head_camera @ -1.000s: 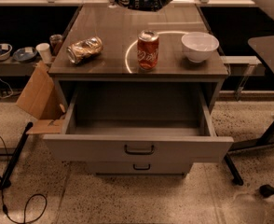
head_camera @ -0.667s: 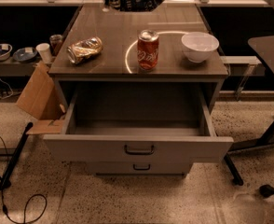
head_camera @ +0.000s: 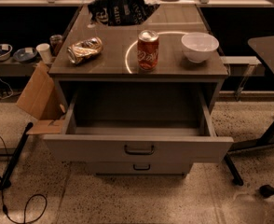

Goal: Place blue chip bag into top drawer

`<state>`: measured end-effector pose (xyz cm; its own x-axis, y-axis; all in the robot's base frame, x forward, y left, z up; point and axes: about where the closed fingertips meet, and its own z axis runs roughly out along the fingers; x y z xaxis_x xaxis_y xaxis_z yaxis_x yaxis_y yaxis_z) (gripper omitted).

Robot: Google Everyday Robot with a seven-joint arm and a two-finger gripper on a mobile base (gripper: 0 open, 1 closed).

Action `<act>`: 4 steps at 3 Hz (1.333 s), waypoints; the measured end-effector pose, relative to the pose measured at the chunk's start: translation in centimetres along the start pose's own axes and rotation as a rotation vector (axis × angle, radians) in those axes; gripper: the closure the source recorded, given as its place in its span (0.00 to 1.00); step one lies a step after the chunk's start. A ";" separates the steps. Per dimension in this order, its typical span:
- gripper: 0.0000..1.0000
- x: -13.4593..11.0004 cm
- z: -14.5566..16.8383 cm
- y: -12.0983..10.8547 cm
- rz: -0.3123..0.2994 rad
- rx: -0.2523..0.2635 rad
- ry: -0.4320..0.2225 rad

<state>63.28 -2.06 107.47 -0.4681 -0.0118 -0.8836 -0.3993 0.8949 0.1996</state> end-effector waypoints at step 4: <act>1.00 12.4 4.4 2.9 0.118 -0.017 0.299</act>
Offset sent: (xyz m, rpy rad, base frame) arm -0.0333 0.0419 -0.0989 -0.0255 0.2458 0.0796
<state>59.80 2.32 95.28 -0.7216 -0.0412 -0.6911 -0.3403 0.8904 0.3022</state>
